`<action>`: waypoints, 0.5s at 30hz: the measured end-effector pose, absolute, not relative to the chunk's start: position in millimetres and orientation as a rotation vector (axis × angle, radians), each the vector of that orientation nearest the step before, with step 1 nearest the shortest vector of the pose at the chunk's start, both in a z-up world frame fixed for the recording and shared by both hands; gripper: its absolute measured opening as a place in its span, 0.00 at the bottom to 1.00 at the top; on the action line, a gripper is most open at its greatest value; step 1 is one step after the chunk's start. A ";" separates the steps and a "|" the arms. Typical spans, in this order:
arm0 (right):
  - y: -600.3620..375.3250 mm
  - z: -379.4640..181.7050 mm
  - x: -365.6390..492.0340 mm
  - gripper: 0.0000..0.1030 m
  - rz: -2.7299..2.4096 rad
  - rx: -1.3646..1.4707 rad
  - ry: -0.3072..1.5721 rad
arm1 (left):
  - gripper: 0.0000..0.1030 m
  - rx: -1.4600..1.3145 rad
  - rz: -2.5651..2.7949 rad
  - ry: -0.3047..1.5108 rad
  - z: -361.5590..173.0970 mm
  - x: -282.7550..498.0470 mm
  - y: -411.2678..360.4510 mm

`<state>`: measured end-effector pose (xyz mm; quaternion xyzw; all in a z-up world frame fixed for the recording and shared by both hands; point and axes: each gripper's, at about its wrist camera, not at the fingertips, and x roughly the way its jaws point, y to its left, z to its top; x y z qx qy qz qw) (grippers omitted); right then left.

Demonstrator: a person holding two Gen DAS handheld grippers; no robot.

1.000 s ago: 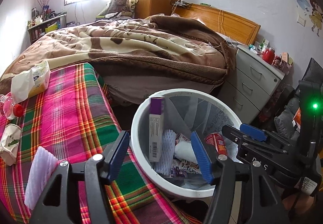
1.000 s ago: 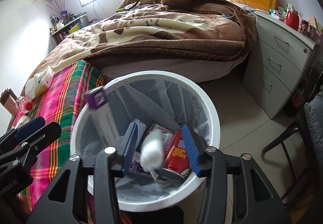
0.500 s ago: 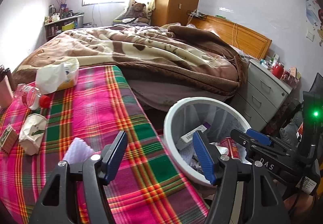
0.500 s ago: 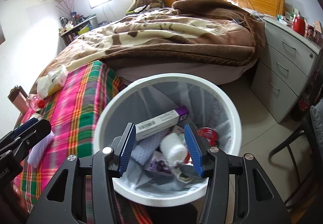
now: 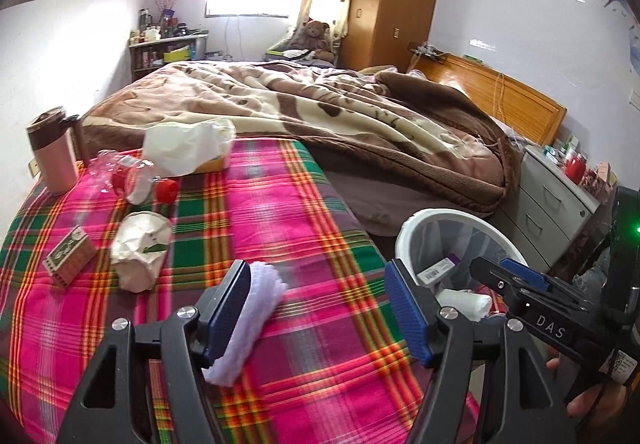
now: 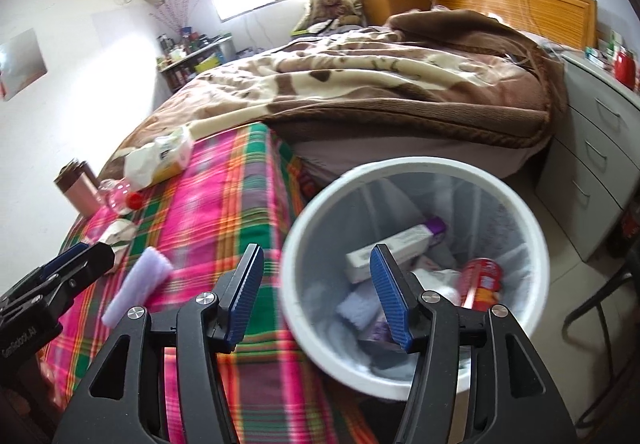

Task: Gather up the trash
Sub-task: 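Move both open tools back over the remaining trash on the bedspread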

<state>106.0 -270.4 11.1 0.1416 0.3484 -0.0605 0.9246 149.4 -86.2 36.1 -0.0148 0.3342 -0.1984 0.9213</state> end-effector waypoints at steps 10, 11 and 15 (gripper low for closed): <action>-220.3 13.7 118.4 0.56 -0.013 0.243 0.709 | 0.70 -0.077 -0.309 0.678 31.5 151.7 -23.1; -214.1 13.7 120.6 0.56 -0.002 0.234 0.711 | 0.70 -0.080 -0.300 0.679 30.5 152.4 -17.3; -193.6 10.8 127.8 0.56 0.047 0.230 0.733 | 0.70 -0.091 -0.261 0.679 27.7 154.9 7.7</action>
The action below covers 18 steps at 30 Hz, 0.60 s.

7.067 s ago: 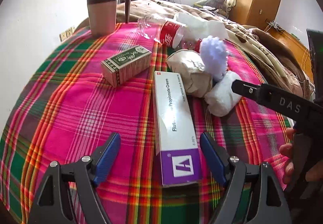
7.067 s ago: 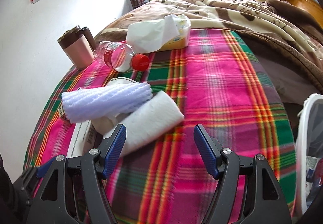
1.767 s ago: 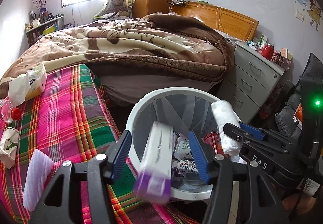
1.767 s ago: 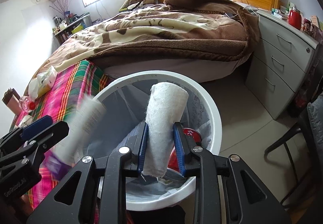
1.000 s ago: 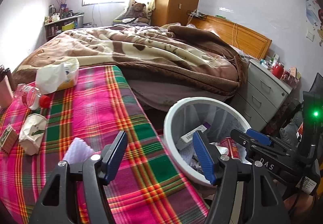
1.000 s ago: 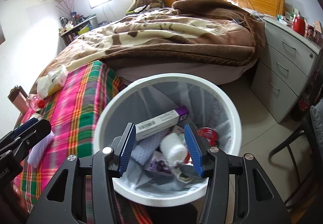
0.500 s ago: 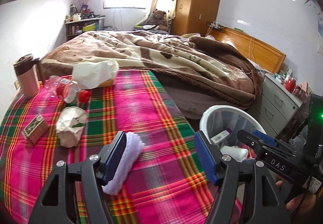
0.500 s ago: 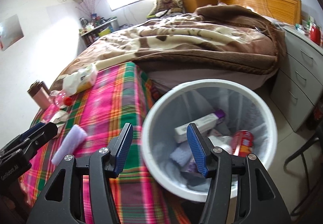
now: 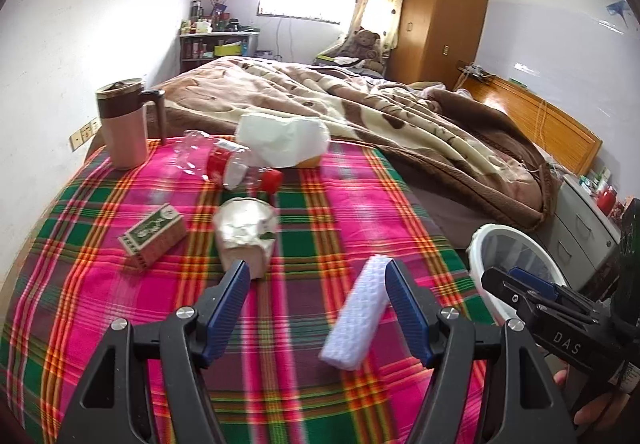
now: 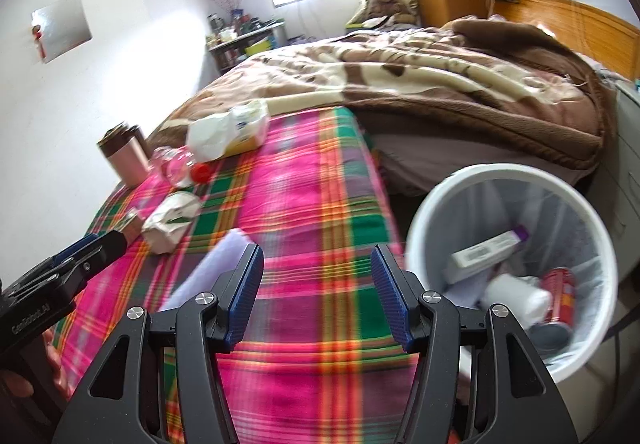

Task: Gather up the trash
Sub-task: 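Move both open tools back over the remaining trash on the bedspread, then grasp the green herbal box with the left tool while the right tool grasps a white foam sleeve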

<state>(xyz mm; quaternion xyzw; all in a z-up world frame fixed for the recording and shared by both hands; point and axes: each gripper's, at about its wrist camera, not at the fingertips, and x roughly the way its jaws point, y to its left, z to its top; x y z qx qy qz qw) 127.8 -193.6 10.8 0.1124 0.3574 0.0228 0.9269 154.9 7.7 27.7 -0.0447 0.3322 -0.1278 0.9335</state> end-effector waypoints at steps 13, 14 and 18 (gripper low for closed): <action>-147.9 -7.0 149.1 0.58 0.122 0.231 0.830 | 0.70 -0.103 -0.134 0.718 9.6 178.8 85.1; -146.1 -8.3 151.0 0.59 0.122 0.234 0.836 | 0.70 -0.105 -0.120 0.727 7.9 181.7 90.9; -139.3 -14.2 158.9 0.66 0.124 0.257 0.863 | 0.70 -0.104 -0.102 0.742 2.7 191.3 105.5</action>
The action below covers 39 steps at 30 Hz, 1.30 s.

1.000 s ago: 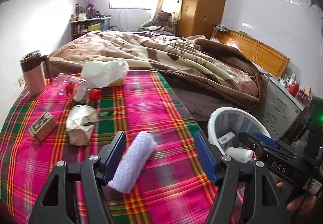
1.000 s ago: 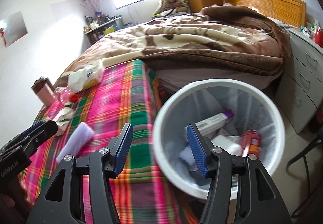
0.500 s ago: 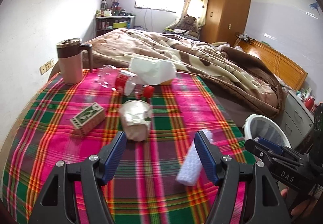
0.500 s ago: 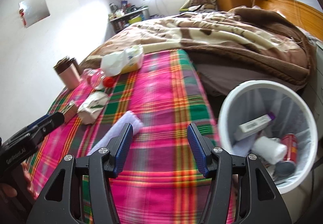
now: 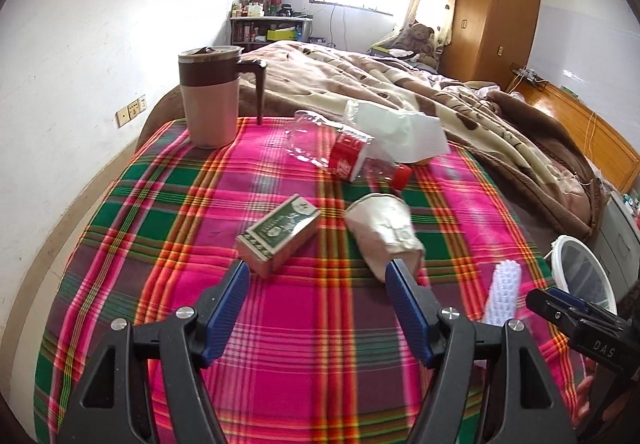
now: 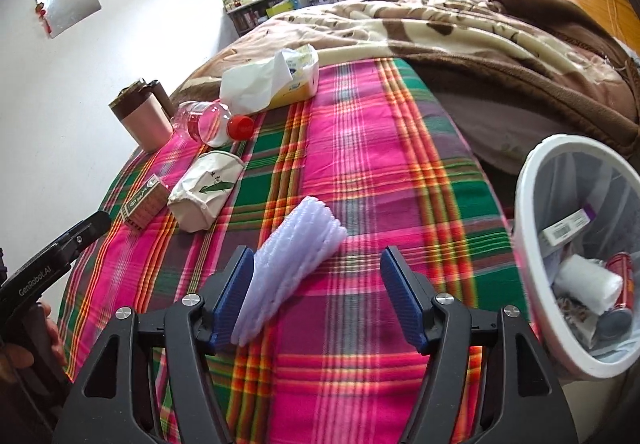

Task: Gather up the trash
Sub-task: 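Grasp the green herbal box with the left tool while the right tool grasps a white foam sleeve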

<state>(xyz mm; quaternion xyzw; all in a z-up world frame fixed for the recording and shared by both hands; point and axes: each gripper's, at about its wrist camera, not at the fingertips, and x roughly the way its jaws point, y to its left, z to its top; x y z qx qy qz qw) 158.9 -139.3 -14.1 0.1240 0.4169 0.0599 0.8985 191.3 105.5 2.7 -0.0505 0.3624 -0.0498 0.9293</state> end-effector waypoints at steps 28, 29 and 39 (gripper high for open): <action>-83.4 -32.5 172.1 0.66 0.118 0.044 0.954 | 0.74 0.000 -0.129 0.884 -39.0 263.0 130.3; -86.8 -32.3 170.8 0.66 0.092 0.038 0.956 | 0.74 0.003 -0.129 0.886 -39.6 264.6 129.8; -95.6 -35.2 173.4 0.65 0.018 0.036 0.952 | 0.73 0.027 -0.135 0.916 -47.8 278.6 124.0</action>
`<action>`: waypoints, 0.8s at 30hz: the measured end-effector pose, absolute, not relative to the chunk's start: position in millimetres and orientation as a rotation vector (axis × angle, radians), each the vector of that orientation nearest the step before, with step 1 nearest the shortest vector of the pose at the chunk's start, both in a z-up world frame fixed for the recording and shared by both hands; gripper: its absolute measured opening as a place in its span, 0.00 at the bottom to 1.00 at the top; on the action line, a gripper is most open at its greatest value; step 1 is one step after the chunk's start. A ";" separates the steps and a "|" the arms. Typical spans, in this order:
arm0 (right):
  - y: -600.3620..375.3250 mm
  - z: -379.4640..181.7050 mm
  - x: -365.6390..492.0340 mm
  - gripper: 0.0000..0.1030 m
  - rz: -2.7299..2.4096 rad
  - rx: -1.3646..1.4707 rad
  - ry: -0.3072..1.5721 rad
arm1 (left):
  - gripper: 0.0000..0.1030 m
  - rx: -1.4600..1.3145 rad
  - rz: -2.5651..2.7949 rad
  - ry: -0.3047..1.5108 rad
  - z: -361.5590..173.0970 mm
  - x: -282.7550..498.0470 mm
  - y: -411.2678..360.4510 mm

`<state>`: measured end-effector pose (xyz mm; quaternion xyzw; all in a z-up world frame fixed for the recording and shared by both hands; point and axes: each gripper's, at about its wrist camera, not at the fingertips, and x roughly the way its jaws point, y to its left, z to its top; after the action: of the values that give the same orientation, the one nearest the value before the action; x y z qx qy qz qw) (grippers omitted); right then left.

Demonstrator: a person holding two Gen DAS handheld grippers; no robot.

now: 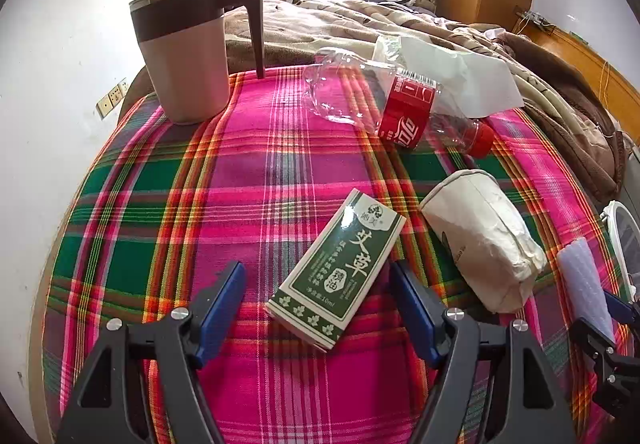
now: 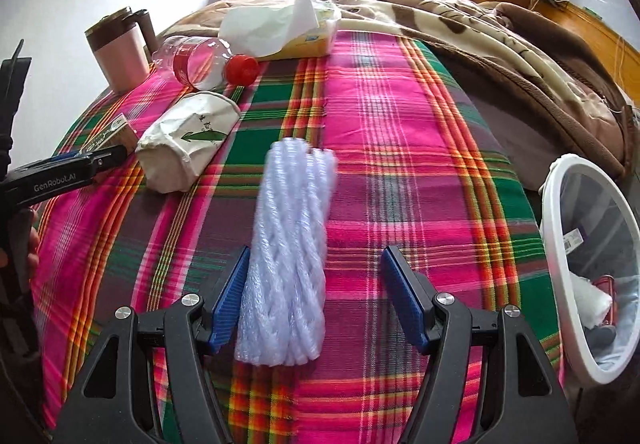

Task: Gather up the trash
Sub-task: 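Grasp the green herbal box with the left tool while the right tool grasps a white foam sleeve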

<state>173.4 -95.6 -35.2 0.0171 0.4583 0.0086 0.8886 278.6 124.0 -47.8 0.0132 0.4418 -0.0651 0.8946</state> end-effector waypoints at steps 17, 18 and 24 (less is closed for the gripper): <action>-104.6 -32.9 167.7 0.29 0.035 0.060 0.931 | 0.36 -0.002 -0.173 0.916 -42.4 266.5 117.6; -105.2 -32.2 167.1 0.28 0.038 0.063 0.928 | 0.35 0.000 -0.170 0.912 -40.9 264.0 116.6; -107.3 -24.8 161.9 0.28 0.051 0.070 0.895 | 0.32 -0.006 -0.164 0.885 -30.9 248.8 113.6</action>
<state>161.9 -107.2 -24.8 0.0339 0.4326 0.0248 0.9006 248.8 113.6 -30.9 -0.0030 0.4279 -0.0793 0.9003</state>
